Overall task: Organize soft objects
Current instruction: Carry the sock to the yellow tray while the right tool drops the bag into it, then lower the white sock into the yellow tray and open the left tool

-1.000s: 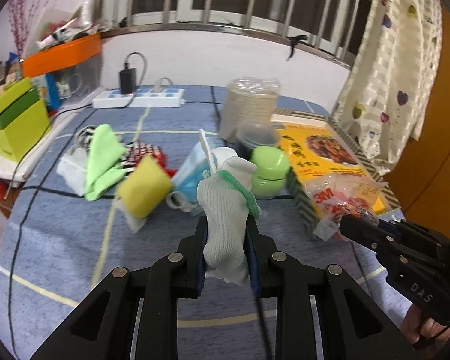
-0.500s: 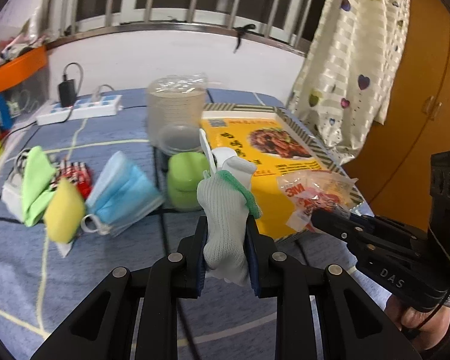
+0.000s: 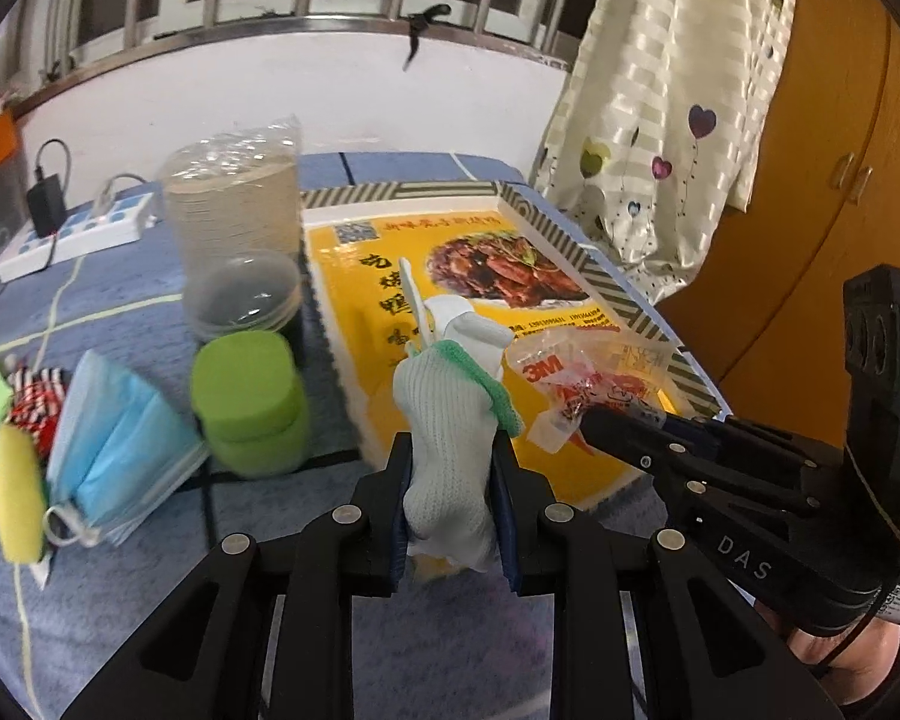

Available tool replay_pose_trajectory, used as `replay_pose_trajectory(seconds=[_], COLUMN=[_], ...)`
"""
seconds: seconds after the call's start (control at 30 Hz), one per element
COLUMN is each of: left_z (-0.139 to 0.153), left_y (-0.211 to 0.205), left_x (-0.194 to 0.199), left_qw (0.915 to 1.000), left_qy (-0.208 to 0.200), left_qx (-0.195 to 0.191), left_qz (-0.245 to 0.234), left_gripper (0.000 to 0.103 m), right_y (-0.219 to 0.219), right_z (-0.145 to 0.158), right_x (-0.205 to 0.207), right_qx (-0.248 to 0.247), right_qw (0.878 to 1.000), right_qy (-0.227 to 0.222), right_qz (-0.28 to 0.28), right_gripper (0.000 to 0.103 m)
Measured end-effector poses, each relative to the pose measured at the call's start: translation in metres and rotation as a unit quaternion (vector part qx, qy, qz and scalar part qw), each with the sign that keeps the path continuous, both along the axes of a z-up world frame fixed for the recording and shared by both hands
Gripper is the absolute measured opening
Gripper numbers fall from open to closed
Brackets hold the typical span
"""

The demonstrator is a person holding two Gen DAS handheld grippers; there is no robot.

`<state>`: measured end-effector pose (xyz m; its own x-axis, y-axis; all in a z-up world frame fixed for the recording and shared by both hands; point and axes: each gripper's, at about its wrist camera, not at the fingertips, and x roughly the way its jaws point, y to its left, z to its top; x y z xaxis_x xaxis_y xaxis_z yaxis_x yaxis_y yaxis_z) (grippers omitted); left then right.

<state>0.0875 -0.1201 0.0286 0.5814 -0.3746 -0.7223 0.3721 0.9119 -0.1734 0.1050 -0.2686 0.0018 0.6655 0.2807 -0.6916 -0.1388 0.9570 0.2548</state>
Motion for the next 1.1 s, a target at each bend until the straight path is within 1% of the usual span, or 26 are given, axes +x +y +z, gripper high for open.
replay_pose_trajectory(seconds=[0.03,0.1,0.13,0.17,0.2,0.3,0.4,0.57,0.67,0.83,1.0,1.1], left_z=[-0.002,-0.005,-0.008,-0.010,-0.012,-0.021,-0.028,-0.035,-0.036,-0.038,-0.038,-0.036], left_y=[-0.004,-0.010,-0.013,-0.015,-0.017,-0.019,-0.020,-0.021,-0.017,-0.009,-0.004,-0.003], left_x=[0.004,0.010,0.014,0.018,0.020,0.026,0.028,0.028,0.024,0.007,-0.011,-0.014], left_qw=[1.0000,1.0000,0.9999,0.9999,0.9998,0.9993,0.9985,0.9973,0.9968,0.9959,0.9958,0.9958], left_qy=[0.001,0.005,0.008,0.012,0.015,0.035,0.051,0.068,0.073,0.076,0.075,0.075], left_qx=[0.003,0.003,0.004,0.007,0.010,0.010,0.007,0.013,0.012,0.018,0.018,0.016], left_qz=[-0.001,-0.005,-0.007,-0.009,-0.009,-0.014,-0.019,-0.024,-0.029,-0.044,-0.050,-0.050], left_gripper=[0.022,0.023,0.024,0.025,0.027,0.028,0.031,0.032,0.032,0.032,0.033,0.033], right_y=[-0.002,-0.005,-0.005,-0.007,-0.009,-0.011,-0.009,0.002,0.003,0.004,0.007,0.006], right_z=[-0.001,-0.004,-0.006,-0.007,-0.009,-0.015,-0.017,-0.017,-0.017,-0.017,-0.019,-0.017], right_x=[0.002,0.005,0.005,0.005,0.006,0.006,0.004,-0.001,-0.008,-0.024,-0.038,-0.042], right_qx=[-0.004,-0.022,-0.025,-0.027,-0.026,-0.030,-0.044,-0.092,-0.088,-0.083,-0.091,-0.095], right_qw=[1.000,1.000,1.000,1.000,1.000,0.999,0.999,0.995,0.995,0.994,0.991,0.991], right_qy=[0.002,0.005,0.007,0.008,0.010,0.024,0.026,0.039,0.053,0.068,0.065,0.060], right_qz=[-0.002,-0.011,-0.013,-0.014,-0.015,-0.016,-0.012,0.004,0.011,0.036,0.075,0.077], right_gripper=[0.019,0.030,0.045,0.057,0.058,0.058,0.058,0.058,0.058,0.058,0.058,0.059])
